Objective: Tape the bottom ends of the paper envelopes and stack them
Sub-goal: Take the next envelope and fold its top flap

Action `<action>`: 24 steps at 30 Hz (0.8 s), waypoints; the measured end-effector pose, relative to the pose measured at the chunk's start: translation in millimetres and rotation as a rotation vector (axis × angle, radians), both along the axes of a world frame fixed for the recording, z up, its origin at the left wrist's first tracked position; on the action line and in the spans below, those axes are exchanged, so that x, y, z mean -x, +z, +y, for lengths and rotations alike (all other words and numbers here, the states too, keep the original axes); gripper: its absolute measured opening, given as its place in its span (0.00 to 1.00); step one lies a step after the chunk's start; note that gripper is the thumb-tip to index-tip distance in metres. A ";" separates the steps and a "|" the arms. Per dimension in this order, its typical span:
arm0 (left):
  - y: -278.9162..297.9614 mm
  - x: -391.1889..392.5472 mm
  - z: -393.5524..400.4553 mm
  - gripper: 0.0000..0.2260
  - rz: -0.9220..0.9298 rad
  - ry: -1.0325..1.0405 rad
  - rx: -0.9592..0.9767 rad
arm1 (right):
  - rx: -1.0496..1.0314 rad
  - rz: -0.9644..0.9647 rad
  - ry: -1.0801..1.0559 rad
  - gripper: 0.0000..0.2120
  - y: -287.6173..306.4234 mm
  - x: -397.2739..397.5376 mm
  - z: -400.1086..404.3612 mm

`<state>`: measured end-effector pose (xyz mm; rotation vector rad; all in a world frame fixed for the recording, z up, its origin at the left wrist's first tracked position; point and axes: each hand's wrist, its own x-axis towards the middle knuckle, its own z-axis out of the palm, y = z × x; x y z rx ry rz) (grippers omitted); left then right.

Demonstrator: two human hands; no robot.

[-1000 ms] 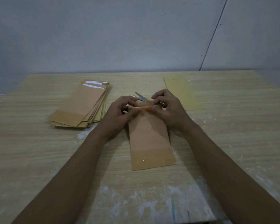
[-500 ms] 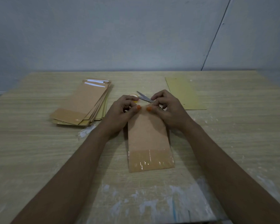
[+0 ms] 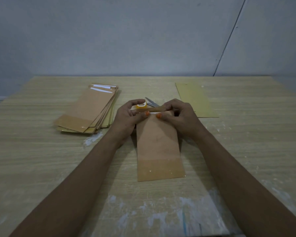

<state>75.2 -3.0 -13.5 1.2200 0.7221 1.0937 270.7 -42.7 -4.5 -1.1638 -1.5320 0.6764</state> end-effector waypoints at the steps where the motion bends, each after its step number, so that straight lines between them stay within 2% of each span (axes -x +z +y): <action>1: 0.1 0.2 0.1 0.16 -0.006 -0.003 -0.005 | 0.030 0.008 -0.002 0.07 0.5 0.0 -0.3; 7: -0.3 0.8 1.1 0.10 -0.021 0.002 -0.079 | 0.096 0.146 0.008 0.06 5.4 6.0 -4.4; 10: 1.4 1.9 0.7 0.09 -0.030 0.005 -0.099 | 0.158 0.255 0.025 0.23 7.3 6.2 -4.3; 11: 1.4 2.1 0.8 0.09 -0.027 0.006 -0.109 | 0.172 0.276 0.023 0.24 7.4 6.4 -3.7; 15: 0.0 3.4 0.2 0.09 -0.021 -0.002 -0.144 | 0.141 0.279 0.030 0.09 4.0 7.9 -1.3; 18: 2.6 2.4 -2.4 0.08 -0.026 -0.023 -0.136 | 0.144 0.265 0.041 0.07 3.1 6.7 -3.0; 20: 4.6 -0.1 -4.2 0.06 -0.019 -0.016 -0.024 | 0.136 0.231 0.060 0.06 3.3 6.6 -3.8; 22: 2.8 -2.2 -3.0 0.11 0.063 0.027 0.050 | 0.124 0.202 0.065 0.07 2.6 9.2 -4.8; 24: 1.0 -1.9 -2.3 0.12 0.171 0.062 0.034 | 0.131 0.192 0.070 0.07 2.1 11.4 -5.7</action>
